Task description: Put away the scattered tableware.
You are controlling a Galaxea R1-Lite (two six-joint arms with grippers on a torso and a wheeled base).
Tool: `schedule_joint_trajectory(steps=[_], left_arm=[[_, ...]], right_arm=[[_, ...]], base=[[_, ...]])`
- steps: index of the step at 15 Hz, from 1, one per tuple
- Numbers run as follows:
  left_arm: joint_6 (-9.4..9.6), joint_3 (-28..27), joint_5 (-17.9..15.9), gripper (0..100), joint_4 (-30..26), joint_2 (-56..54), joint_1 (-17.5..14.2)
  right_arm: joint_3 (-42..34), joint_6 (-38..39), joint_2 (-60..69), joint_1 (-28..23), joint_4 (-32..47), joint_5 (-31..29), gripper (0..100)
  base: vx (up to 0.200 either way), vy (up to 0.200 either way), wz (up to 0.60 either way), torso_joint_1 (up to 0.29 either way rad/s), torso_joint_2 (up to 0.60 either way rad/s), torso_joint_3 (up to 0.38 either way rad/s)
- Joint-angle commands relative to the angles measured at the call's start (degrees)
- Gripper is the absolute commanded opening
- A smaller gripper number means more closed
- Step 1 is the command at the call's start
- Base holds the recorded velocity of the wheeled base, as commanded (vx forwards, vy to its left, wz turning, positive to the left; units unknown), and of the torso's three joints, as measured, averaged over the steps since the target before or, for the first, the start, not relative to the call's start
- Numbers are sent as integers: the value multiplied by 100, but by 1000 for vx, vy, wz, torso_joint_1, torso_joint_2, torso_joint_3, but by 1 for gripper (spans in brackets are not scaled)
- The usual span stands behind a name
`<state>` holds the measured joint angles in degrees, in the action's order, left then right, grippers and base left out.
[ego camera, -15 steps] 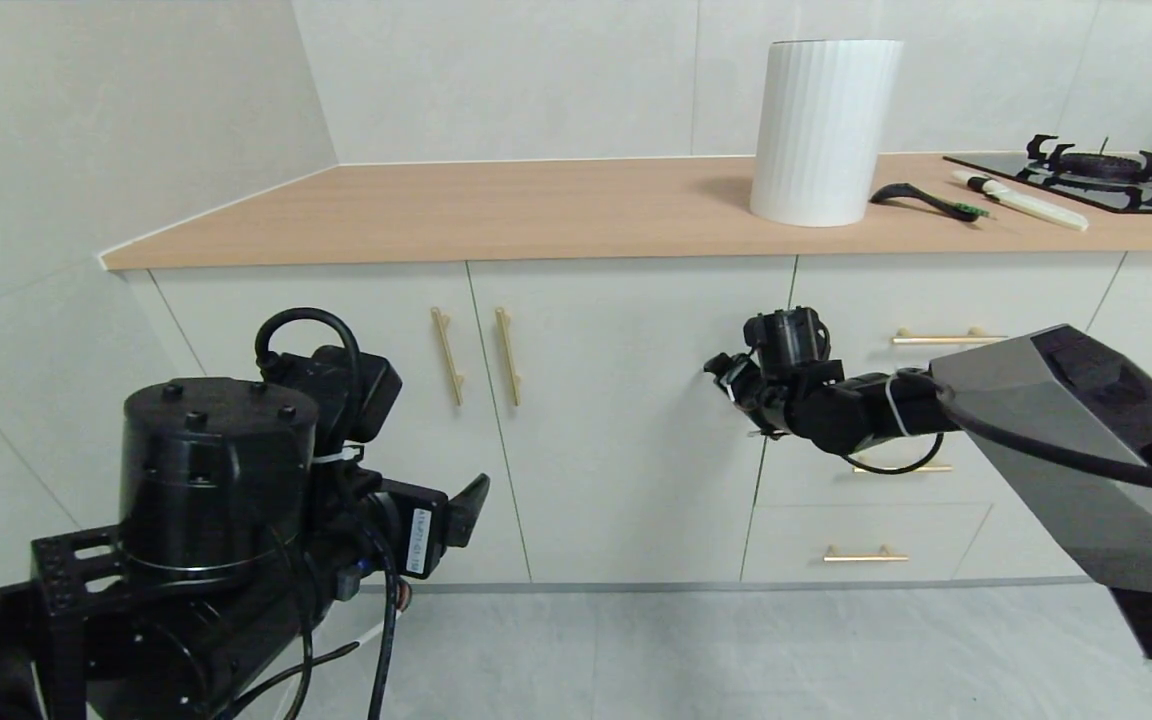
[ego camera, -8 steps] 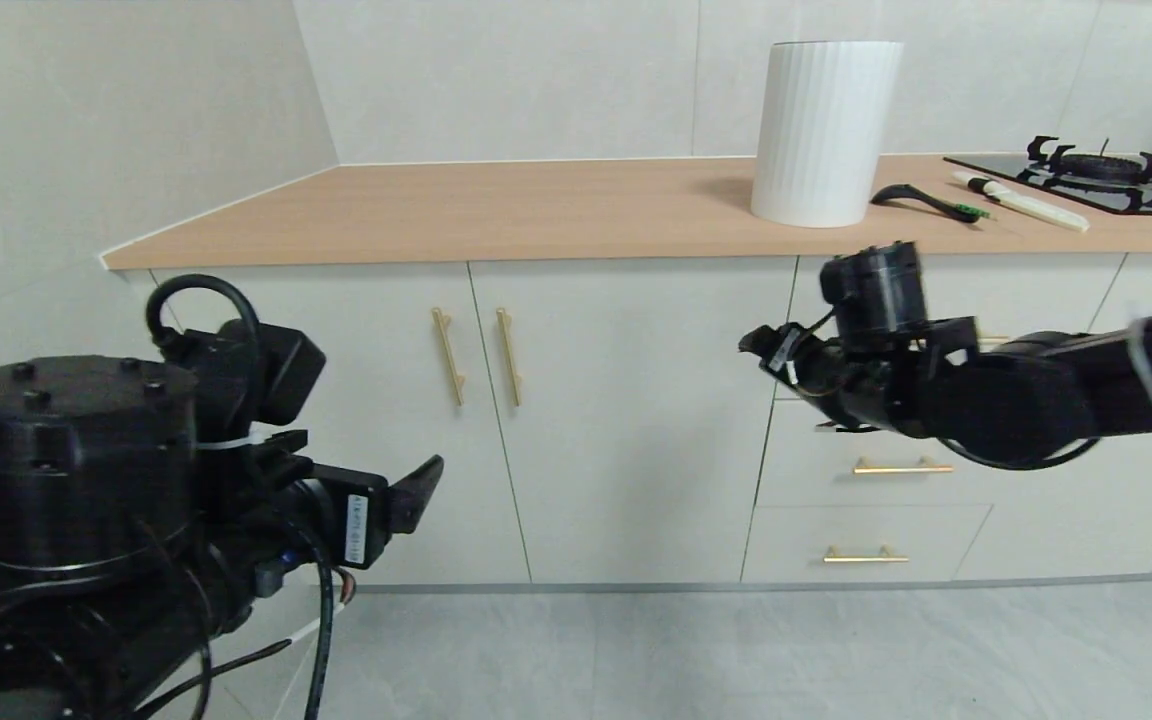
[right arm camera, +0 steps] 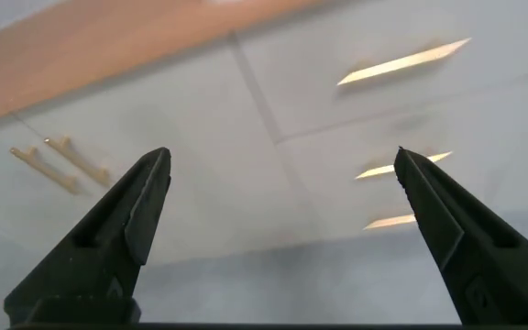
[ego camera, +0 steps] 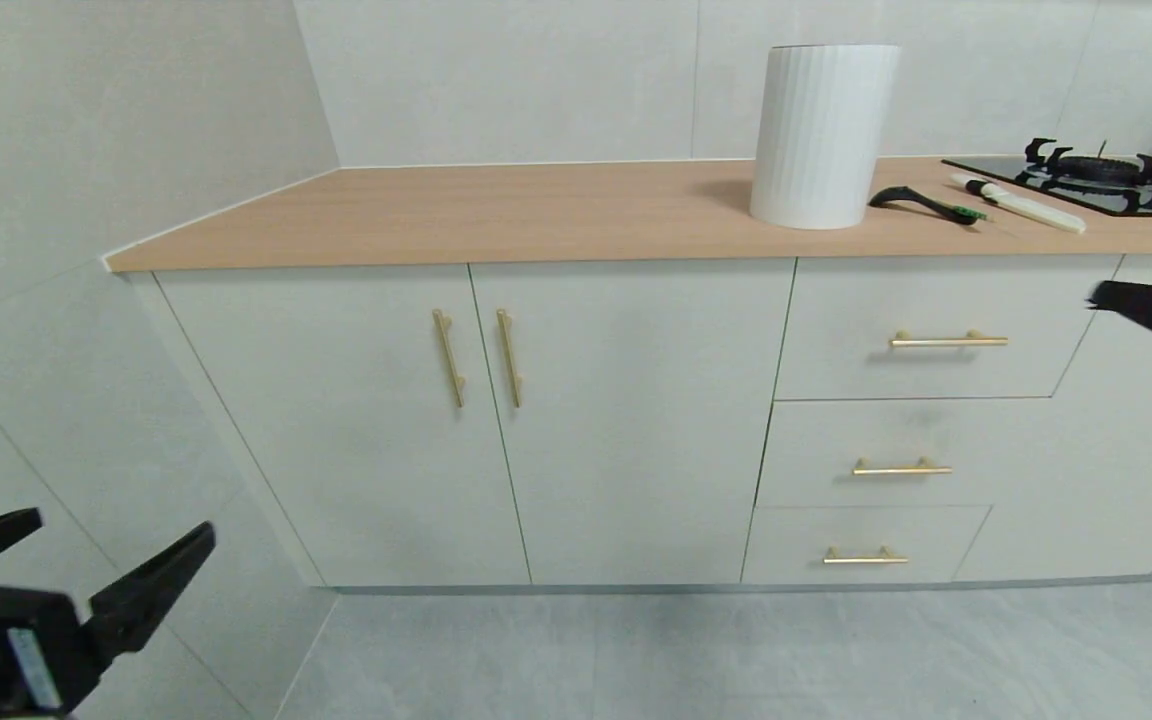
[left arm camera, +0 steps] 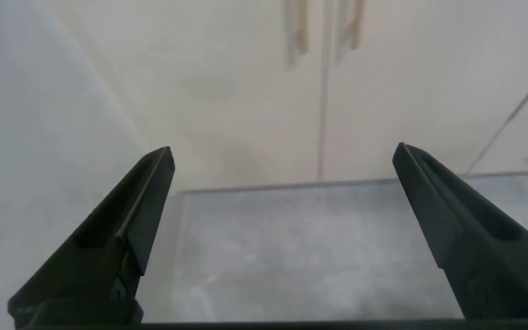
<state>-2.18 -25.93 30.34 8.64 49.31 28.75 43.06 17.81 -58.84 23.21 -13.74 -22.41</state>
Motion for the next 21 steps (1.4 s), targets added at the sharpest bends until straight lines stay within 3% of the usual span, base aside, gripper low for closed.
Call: schedule_joint_trajectory(steps=[1, 2, 5, 6, 7, 11, 15, 17, 18, 21], left_arm=[[78, 185, -11, 100, -1295, -2066, -677], [78, 194, -20, 100, -1453, -2338, -765], [113, 264, -20, 100, -1910, -3323, -1609], [192, 281, -20, 100, -1937, -3472, -1750], [482, 404, -37, 100, -1954, -3903, -2084], [763, 888, -494, 100, -1963, -4861, -2927], [772, 1661, -538, 100, -1796, -4922, -2918], [913, 2136, -1232, 100, -1427, -4922, -2918], [895, 2320, -1479, 100, -1163, -4922, -2918], [658, 2505, -2384, 100, -838, -4922, -2918]], right_arm=[[-1010, -1201, 2501, -924, 56, 26, 100], [-1098, -1324, 2782, -1117, 56, 35, 100], [-1722, -1482, 4144, -1934, 64, 79, 100], [-1810, -1482, 4320, -1952, 64, 140, 100], [-2108, -1482, 4786, -2049, 170, 237, 100], [-2908, -1342, 5515, -2506, 231, 131, 100], [-3796, -1614, 5524, -2497, 20, 421, 100], [-4279, -1658, 5665, -2427, -15, 465, 100], [-4306, -1693, 5753, -2391, 187, 553, 100], [-4306, -1799, 5884, -2347, 1163, 957, 100]], base=[[0, 0, 0, 0, 0, 0], [0, 0, 0, 0, 0, 0], [0, 0, 0, 0, 0, 0], [0, 0, 0, 0, 0, 0], [0, 0, 0, 0, 0, 0], [0, 0, 0, 0, 0, 0], [0, 0, 0, 0, 0, 0], [0, 0, 0, 0, 0, 0], [0, 0, 0, 0, 0, 0], [0, 0, 0, 0, 0, 0]])
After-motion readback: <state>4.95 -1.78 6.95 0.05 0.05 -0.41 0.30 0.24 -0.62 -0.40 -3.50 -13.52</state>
